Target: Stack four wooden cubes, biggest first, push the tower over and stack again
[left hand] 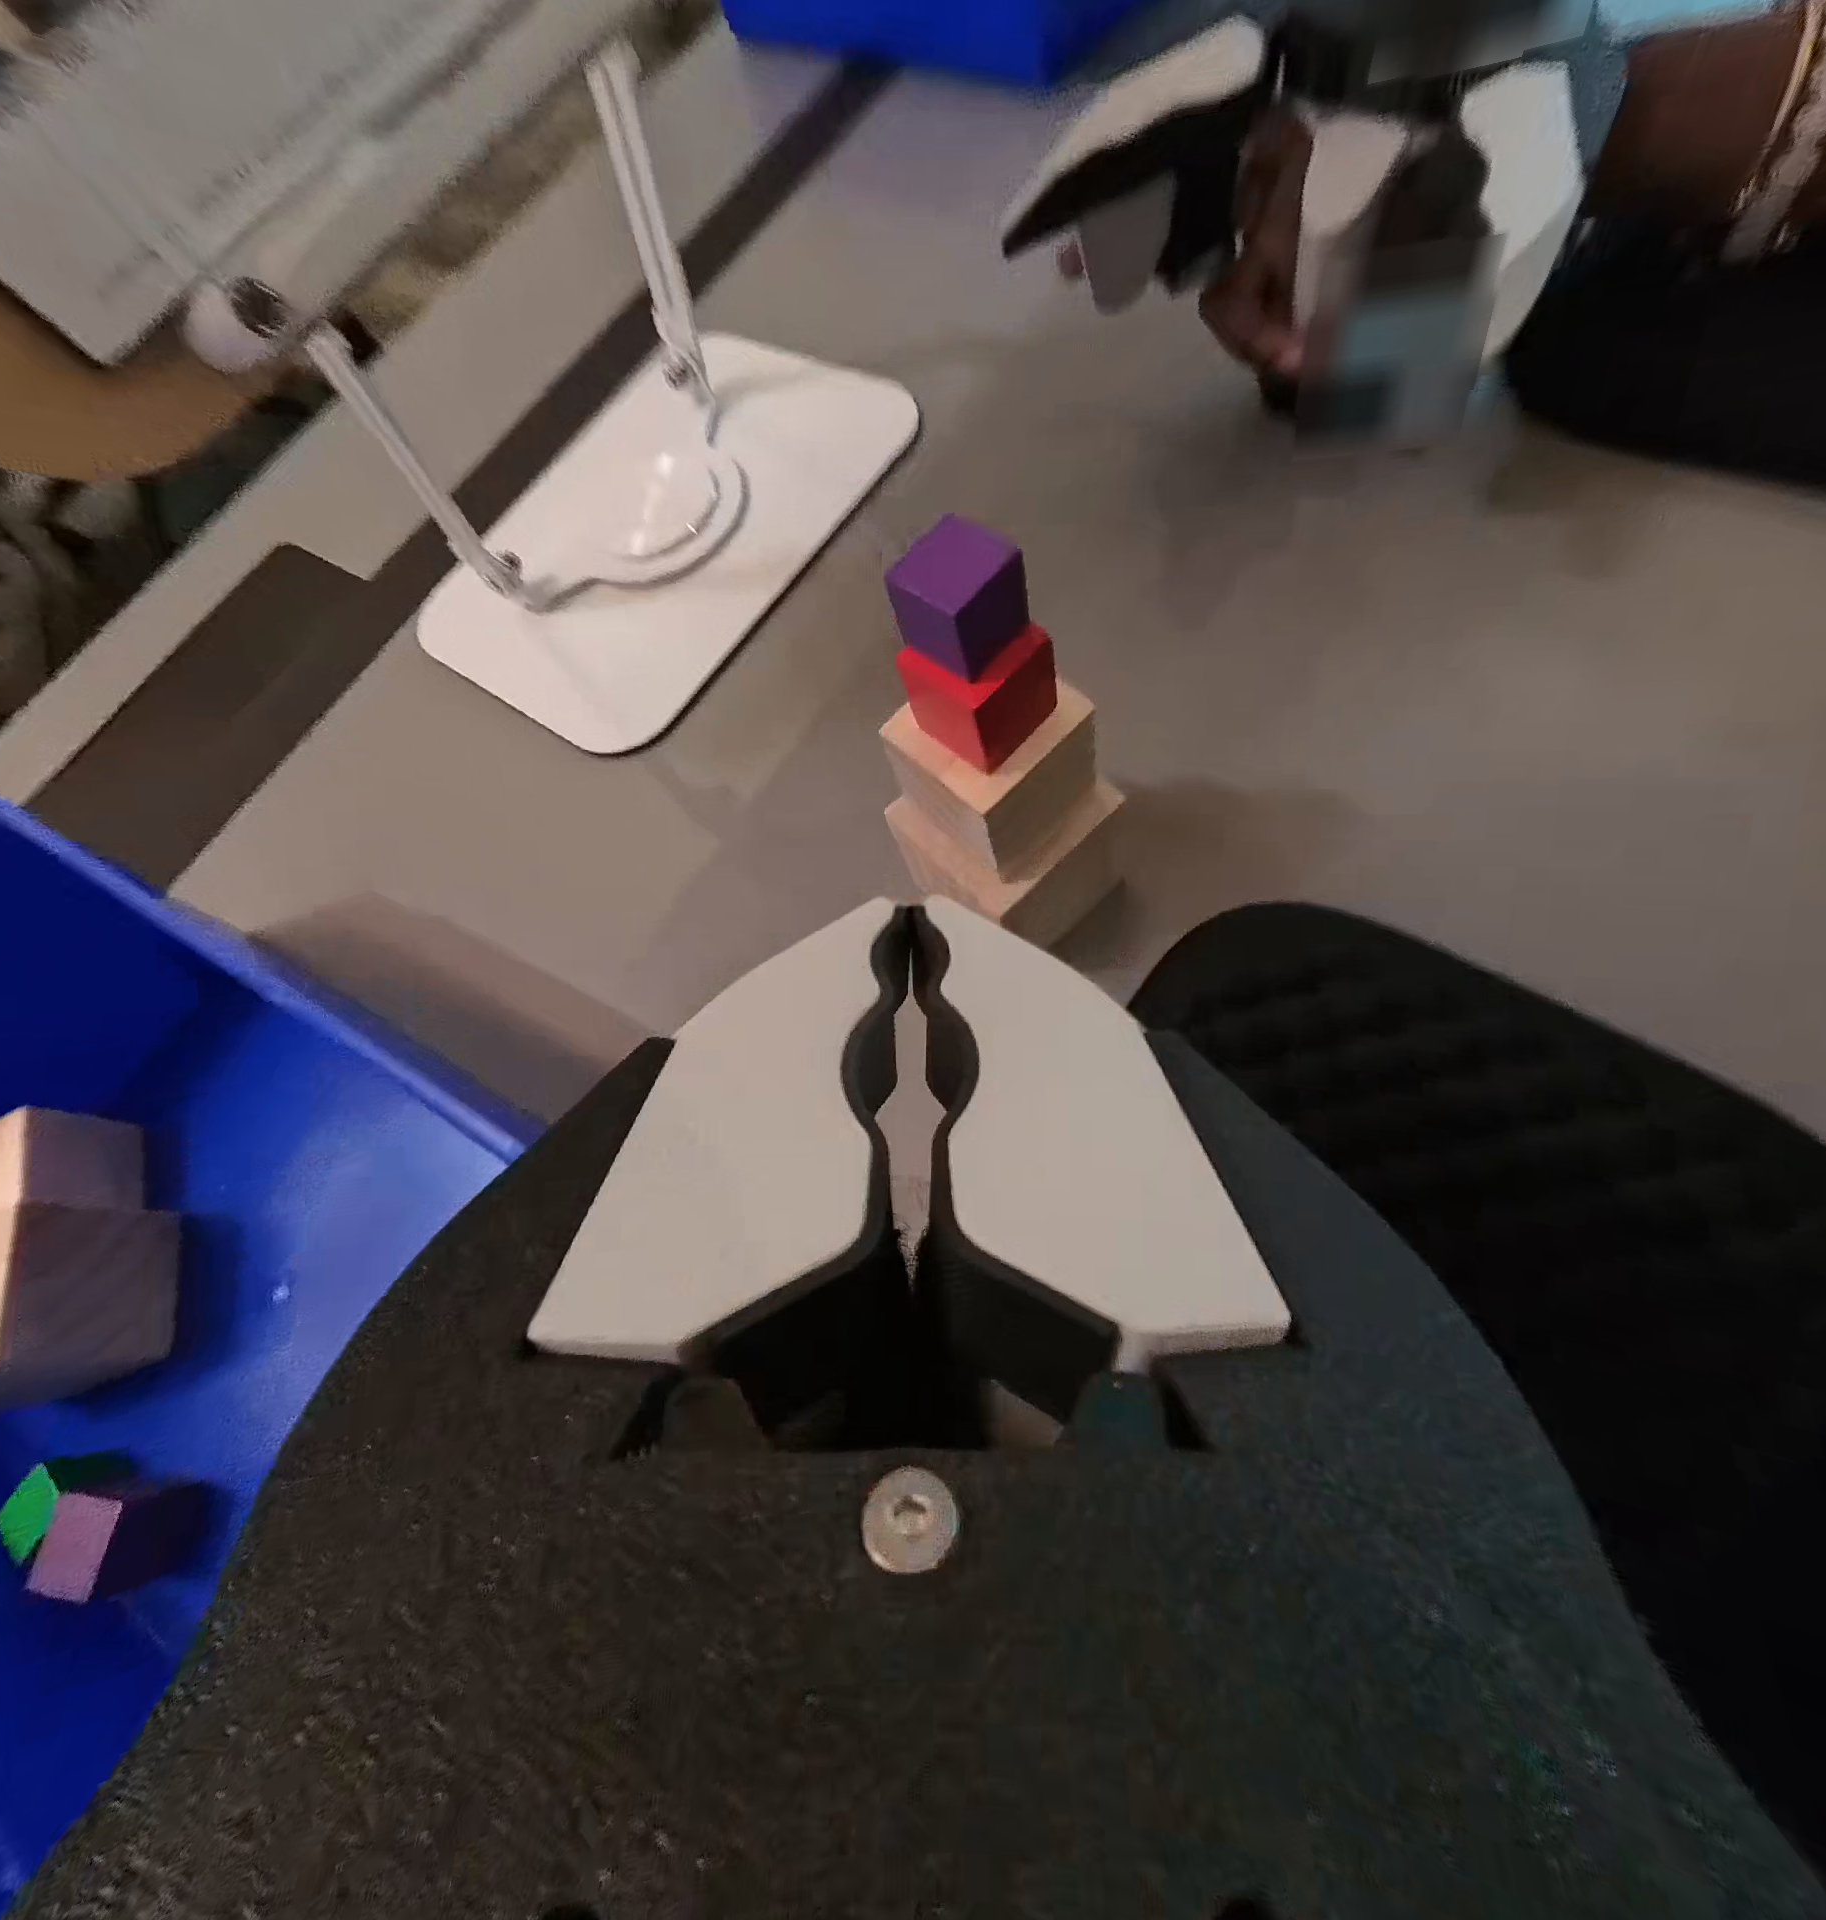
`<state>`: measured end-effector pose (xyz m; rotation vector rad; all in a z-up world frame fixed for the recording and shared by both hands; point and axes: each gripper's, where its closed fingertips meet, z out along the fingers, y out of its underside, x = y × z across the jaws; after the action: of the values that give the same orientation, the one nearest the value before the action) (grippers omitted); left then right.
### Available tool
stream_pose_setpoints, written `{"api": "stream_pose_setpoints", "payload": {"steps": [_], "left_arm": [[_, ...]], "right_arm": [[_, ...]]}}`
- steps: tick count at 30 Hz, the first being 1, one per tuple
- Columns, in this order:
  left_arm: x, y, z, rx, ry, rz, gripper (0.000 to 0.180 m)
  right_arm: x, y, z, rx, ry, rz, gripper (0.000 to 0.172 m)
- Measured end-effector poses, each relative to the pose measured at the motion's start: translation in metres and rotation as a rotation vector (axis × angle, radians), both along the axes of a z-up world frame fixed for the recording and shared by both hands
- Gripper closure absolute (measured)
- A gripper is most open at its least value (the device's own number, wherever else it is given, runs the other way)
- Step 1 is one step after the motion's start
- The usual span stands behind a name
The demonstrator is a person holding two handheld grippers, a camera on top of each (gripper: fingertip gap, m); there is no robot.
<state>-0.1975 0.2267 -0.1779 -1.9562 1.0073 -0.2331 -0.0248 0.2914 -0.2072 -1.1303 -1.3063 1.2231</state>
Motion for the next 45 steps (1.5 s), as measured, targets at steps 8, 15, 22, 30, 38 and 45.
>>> {"api": "stream_pose_setpoints", "payload": {"steps": [8, 15, 22, 30, 38, 45], "left_arm": [[0.009, 0.033, -0.038, -0.183, 0.191, -0.158, 0.180], [0.016, 0.040, -0.051, -0.261, 0.187, -0.232, 0.180], [0.022, 0.035, -0.061, -0.319, 0.214, -0.267, 0.180], [0.032, 0.032, -0.063, -0.328, 0.195, -0.295, 0.180], [0.039, 0.032, -0.061, -0.338, 0.180, -0.299, 0.180], [0.045, 0.035, -0.061, -0.332, 0.177, -0.296, 0.180]], "right_arm": [[0.000, -0.001, 0.001, 0.003, 0.005, 0.004, 0.037], [0.000, -0.003, 0.000, 0.011, -0.002, 0.016, 0.040], [0.000, -0.003, 0.000, 0.014, 0.002, 0.012, 0.040], [0.000, -0.003, 0.000, 0.012, 0.001, 0.009, 0.040], [0.000, -0.003, 0.000, 0.010, 0.000, 0.010, 0.041], [0.000, -0.003, 0.000, 0.012, -0.001, 0.009, 0.042]]}}
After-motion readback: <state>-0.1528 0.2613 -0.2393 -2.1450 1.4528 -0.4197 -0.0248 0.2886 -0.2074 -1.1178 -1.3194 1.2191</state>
